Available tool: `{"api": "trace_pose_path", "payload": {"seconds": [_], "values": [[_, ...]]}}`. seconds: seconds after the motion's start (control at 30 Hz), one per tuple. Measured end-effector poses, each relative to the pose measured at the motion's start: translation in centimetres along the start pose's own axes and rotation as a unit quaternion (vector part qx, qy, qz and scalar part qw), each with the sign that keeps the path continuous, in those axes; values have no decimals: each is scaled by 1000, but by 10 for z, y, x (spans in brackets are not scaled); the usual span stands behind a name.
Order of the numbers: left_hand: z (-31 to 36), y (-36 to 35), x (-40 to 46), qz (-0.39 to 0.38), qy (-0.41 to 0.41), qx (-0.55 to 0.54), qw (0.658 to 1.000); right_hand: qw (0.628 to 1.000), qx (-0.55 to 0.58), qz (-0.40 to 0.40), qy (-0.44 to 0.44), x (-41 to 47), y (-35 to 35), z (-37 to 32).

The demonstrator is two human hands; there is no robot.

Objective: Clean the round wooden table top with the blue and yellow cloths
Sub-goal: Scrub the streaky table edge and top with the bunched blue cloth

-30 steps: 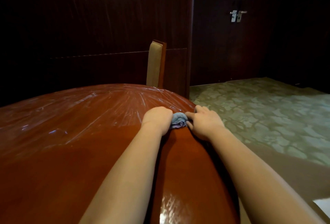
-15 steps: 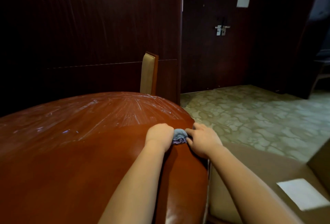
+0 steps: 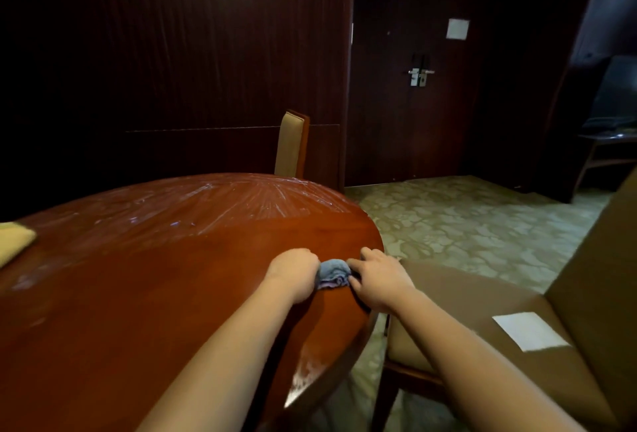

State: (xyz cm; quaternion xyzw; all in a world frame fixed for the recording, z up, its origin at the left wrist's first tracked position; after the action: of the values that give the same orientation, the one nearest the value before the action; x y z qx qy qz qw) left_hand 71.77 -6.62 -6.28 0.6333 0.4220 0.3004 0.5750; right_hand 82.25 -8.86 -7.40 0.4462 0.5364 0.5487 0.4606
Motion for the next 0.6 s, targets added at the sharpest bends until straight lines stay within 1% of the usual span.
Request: {"api": "trace_pose_path", "payload": {"seconds": [0.13,0.33,0.5,0.6], "values": [[-8,-7,-42,0,-5,-29,1000,999,-13,1,50,-27,4,-30],[-23,-20,-110,52,59,-85,993,990,-21,29,139,-65,6,-76],[-29,-20,-143,67,94,-130,985,986,-16,41,164,-79,6,-96],[-26,-18,-159,71,98,-121,985,984,12,50,172,-87,5,-101]]}}
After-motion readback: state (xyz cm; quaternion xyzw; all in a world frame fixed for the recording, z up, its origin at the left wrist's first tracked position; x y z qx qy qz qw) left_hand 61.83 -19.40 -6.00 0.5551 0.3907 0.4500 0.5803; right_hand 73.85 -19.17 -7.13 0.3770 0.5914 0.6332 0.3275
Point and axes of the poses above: each hand's wrist, its own x-axis towards the middle knuckle, its own y-axis out of the back of the hand, z = x × y, the point moved 9 cm from there along x, towards the middle knuckle, and after that the axes turned 9 degrees about -z, right-handed, at the moved point
